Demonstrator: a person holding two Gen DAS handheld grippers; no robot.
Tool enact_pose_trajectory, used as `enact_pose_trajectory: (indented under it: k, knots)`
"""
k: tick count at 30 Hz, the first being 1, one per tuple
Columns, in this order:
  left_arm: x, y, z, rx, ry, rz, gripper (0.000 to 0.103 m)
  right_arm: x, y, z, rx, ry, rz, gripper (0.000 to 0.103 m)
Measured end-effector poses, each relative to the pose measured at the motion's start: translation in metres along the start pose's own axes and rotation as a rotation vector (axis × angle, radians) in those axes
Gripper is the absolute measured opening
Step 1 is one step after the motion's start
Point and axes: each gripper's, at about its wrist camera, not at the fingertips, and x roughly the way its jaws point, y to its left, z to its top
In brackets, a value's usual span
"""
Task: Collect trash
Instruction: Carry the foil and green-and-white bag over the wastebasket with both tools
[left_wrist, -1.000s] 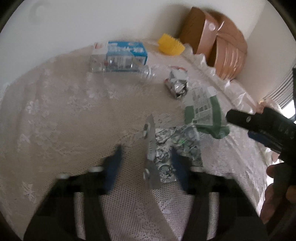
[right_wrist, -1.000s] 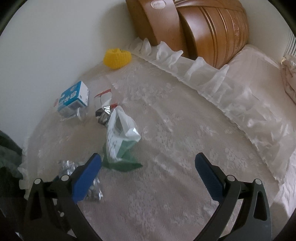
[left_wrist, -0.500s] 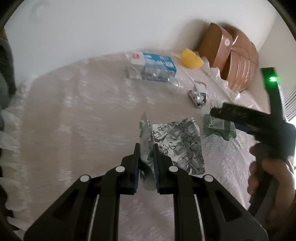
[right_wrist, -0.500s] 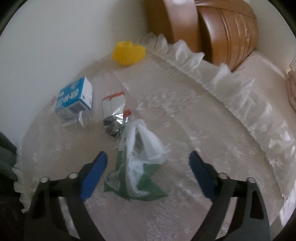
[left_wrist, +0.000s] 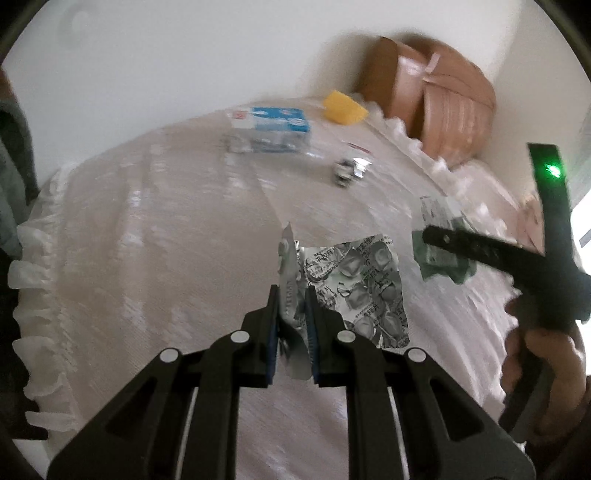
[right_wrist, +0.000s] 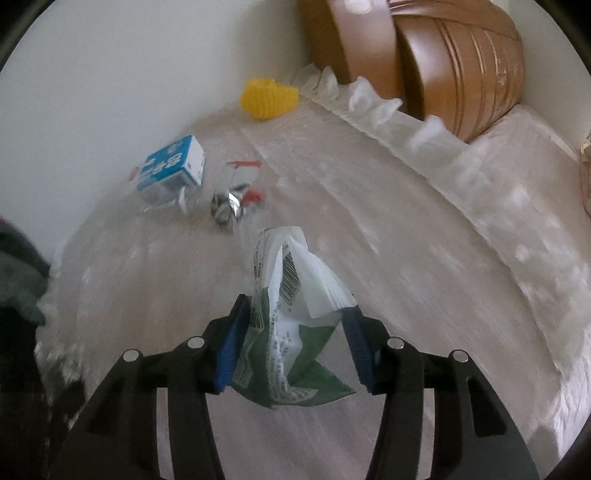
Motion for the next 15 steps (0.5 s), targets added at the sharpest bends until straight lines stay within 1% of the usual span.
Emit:
enact_pose_trajectory:
  k: [1,3,4,5,6,8,11,12,15]
  knots:
    - [-0.002,-0.007,-0.003,0.011,0.005,-0.009,0.014,0.0,0.0,0.0,0.0,0.0,0.0,0.052]
    - [-0.006,-0.024,-0.012,0.042,0.018,-0.037,0.013,-0.02,-0.019,-0.028,0.006,0.015,-0.032,0.052]
    - [-0.008,-0.032,-0.015,0.056,0.021,-0.046,0.013,-0.024,-0.025,-0.034,0.012,0.021,-0.033,0.052]
    - [-0.01,-0.041,-0.019,0.078,0.026,-0.057,0.013,-0.034,-0.038,-0.049,0.028,0.029,-0.044,0.052]
    - [-0.012,-0.048,-0.022,0.093,0.028,-0.063,0.013,-0.039,-0.042,-0.055,0.033,0.031,-0.05,0.052]
    - [-0.016,-0.068,-0.03,0.136,0.033,-0.08,0.013,-0.056,-0.06,-0.079,0.055,0.039,-0.071,0.052]
    - [-0.022,-0.096,-0.039,0.189,0.04,-0.113,0.013,-0.082,-0.093,-0.113,0.115,0.037,-0.101,0.052]
    - [-0.024,-0.105,-0.042,0.204,0.045,-0.125,0.013,-0.085,-0.096,-0.118,0.122,0.036,-0.103,0.052]
    - [-0.03,-0.137,-0.052,0.265,0.047,-0.161,0.013,-0.106,-0.124,-0.144,0.172,0.032,-0.106,0.052]
